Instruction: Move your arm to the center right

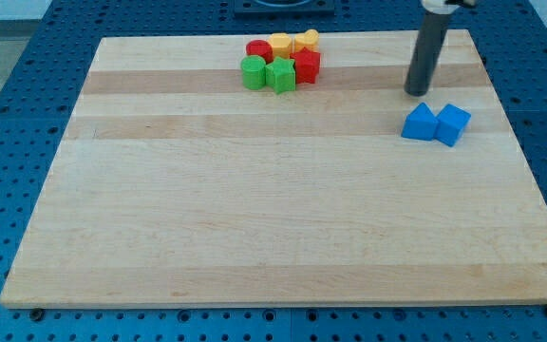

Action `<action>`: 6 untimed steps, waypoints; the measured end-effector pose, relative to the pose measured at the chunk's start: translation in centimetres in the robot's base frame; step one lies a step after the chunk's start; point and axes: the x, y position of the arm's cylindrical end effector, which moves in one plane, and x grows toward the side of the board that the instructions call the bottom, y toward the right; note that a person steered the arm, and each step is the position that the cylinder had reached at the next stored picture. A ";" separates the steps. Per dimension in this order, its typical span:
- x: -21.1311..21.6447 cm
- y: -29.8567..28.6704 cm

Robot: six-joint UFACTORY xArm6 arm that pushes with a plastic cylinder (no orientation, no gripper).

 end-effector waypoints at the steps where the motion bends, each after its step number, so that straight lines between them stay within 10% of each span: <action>1: 0.9 2.2; 6: 8.0 6.7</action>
